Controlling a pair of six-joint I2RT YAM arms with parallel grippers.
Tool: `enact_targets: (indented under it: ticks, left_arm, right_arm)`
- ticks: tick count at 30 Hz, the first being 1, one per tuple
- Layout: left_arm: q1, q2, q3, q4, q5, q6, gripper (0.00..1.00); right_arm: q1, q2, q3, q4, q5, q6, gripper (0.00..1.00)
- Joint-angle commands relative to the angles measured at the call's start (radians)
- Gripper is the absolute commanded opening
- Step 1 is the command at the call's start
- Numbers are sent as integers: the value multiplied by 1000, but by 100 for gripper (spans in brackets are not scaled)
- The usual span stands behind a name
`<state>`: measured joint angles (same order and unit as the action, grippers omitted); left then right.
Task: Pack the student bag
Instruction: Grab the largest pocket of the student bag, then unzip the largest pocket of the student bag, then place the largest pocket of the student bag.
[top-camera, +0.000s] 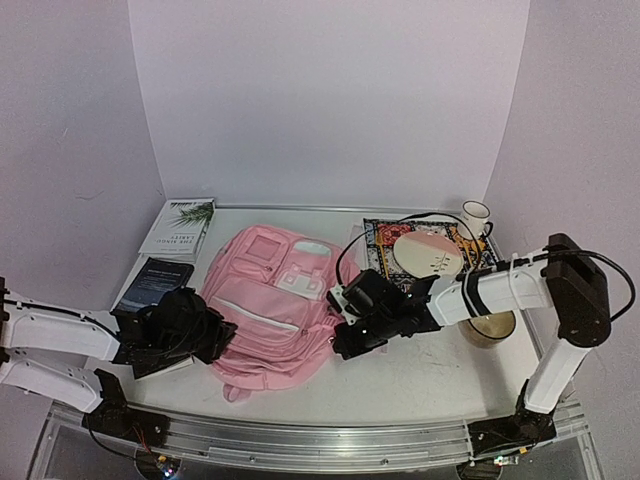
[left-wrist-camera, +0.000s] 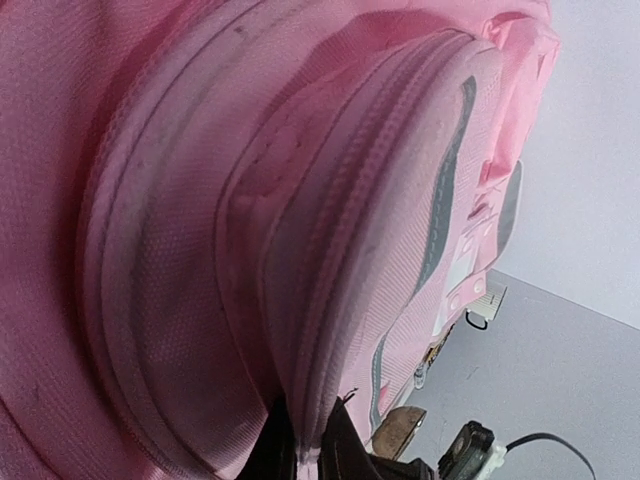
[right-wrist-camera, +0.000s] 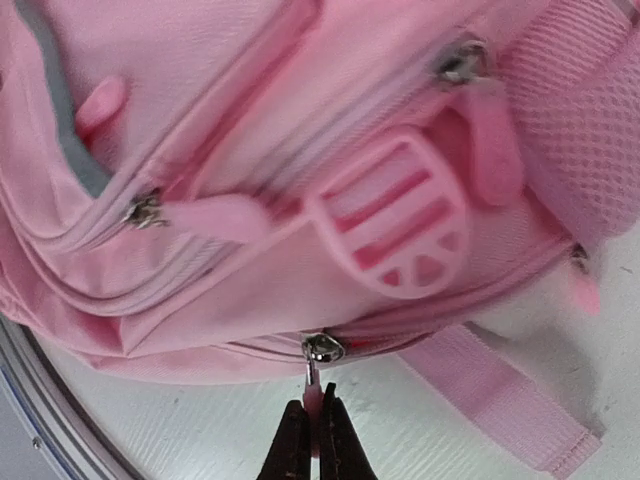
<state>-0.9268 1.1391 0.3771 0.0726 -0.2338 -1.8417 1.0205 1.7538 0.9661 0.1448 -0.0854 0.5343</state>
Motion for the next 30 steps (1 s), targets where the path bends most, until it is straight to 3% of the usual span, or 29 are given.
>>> enact_targets:
  ticks: [1,13,20,24,30]
  left_arm:
    - [2,-29,49,95,-95,-30,0]
    - [-6,69,72,171,-74,-35,0]
    - [-6,111,97,183,-82,39,0]
    - [-6,124,71,182,-70,72,1]
    - [-6,141,53,179,-39,193,19]
  right_arm:
    - [97,4,113,-74,-50,-15,0]
    - [215,147,365,-74,-159,-37,0]
    - [219,138,359,-66,-128,-22,6]
    - [205,98,309,-67,-86,6,16]
    - [187,41,246,-64,-34,45,30]
